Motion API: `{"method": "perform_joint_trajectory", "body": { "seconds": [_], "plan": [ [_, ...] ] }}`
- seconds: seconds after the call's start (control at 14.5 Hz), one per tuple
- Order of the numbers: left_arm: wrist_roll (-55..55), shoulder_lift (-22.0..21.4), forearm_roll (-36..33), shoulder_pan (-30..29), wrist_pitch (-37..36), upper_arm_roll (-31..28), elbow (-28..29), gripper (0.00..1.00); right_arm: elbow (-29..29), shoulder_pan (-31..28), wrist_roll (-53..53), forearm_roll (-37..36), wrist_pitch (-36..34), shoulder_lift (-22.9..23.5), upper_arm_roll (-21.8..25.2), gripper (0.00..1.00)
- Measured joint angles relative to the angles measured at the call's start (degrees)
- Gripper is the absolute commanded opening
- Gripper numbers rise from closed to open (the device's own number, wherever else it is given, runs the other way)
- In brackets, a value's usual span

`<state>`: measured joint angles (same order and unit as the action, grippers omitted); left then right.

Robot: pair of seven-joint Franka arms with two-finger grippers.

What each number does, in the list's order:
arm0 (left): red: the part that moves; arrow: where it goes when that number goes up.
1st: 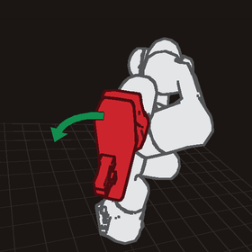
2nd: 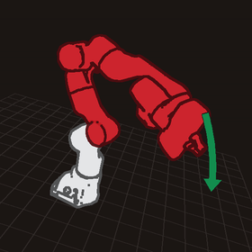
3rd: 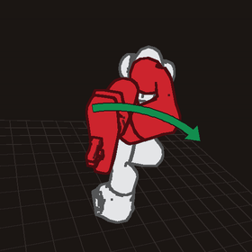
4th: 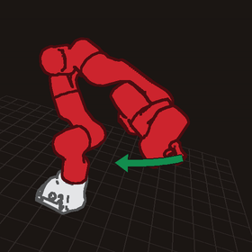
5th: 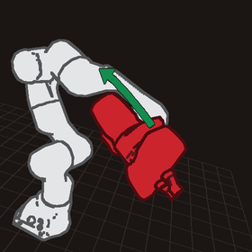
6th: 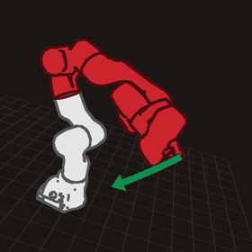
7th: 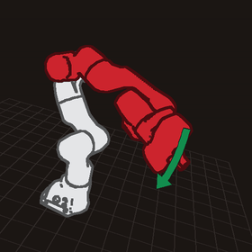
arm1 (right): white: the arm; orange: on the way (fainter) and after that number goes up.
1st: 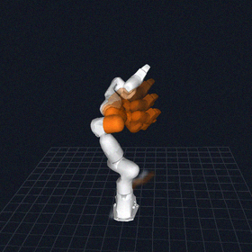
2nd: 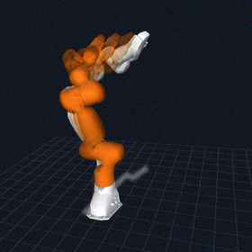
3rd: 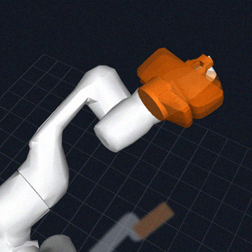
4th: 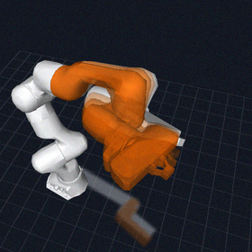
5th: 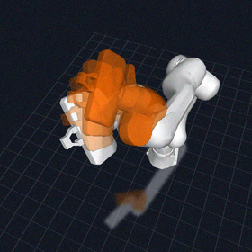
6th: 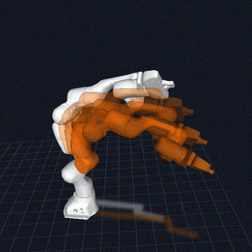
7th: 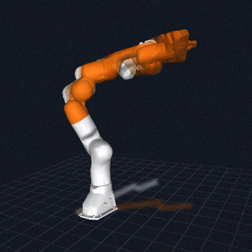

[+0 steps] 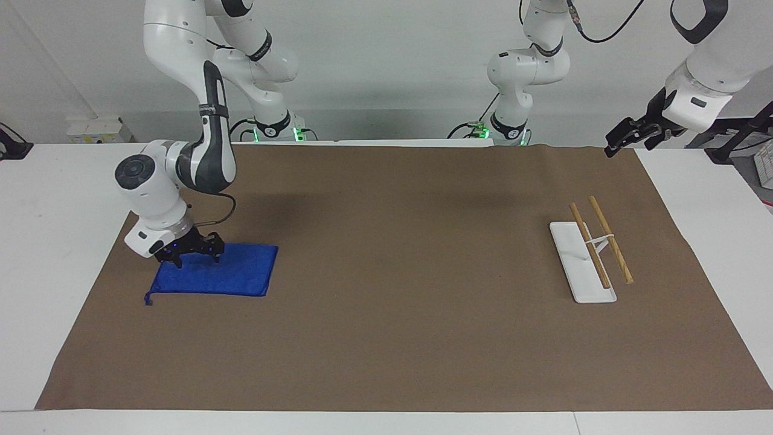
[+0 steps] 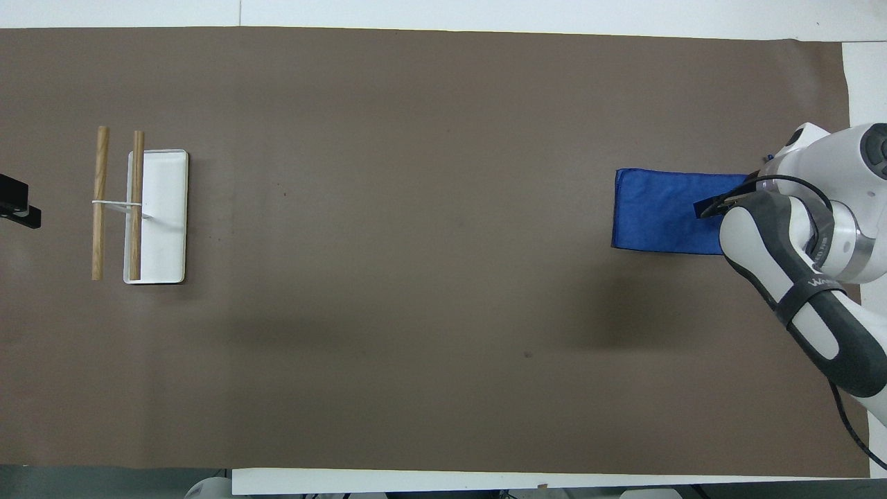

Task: Right arm passes towel to left arm to hang
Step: 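Close the right gripper on the blue towel's edge and lift it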

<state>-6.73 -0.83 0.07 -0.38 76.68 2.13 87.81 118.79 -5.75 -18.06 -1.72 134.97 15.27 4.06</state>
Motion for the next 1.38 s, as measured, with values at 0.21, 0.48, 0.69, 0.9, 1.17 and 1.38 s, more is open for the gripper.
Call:
{"method": "perform_joint_trajectory", "body": {
  "seconds": [0.21, 0.48, 0.69, 0.9, 1.17, 1.38],
  "plan": [
    [0.00, 0.00, 0.00, 0.00, 0.00, 0.00, 0.00, 1.00, 0.99, -0.18, -1.47, 1.66, 1.86, 0.46, 0.00, 0.91],
    [0.00, 0.00, 0.00, 0.00, 0.00, 0.00, 0.00, 1.00, 2.89, -0.18, -1.59, 1.71, 4.34, 0.77, -0.01, 0.46],
    [0.00, 0.00, 0.00, 0.00, 0.00, 0.00, 0.00, 1.00, 2.85, -0.15, -2.65, 1.75, 4.50, 0.47, -0.16, 0.00],
    [0.00, 0.00, 0.00, 0.00, 0.00, 0.00, 0.00, 1.00, 2.74, -0.15, -3.44, 1.76, 4.47, 0.03, -0.26, 0.00],
    [0.00, 0.00, 0.00, 0.00, 0.00, 0.00, 0.00, 1.00, 1.14, -0.14, -3.17, 6.68, 0.24, -0.06, -0.95, 0.00],
    [0.00, 0.00, 0.00, 0.00, 0.00, 0.00, 0.00, 1.00, -3.98, -0.15, 4.92, 8.55, -11.43, -1.39, -3.45, 0.00]
  ]
}}
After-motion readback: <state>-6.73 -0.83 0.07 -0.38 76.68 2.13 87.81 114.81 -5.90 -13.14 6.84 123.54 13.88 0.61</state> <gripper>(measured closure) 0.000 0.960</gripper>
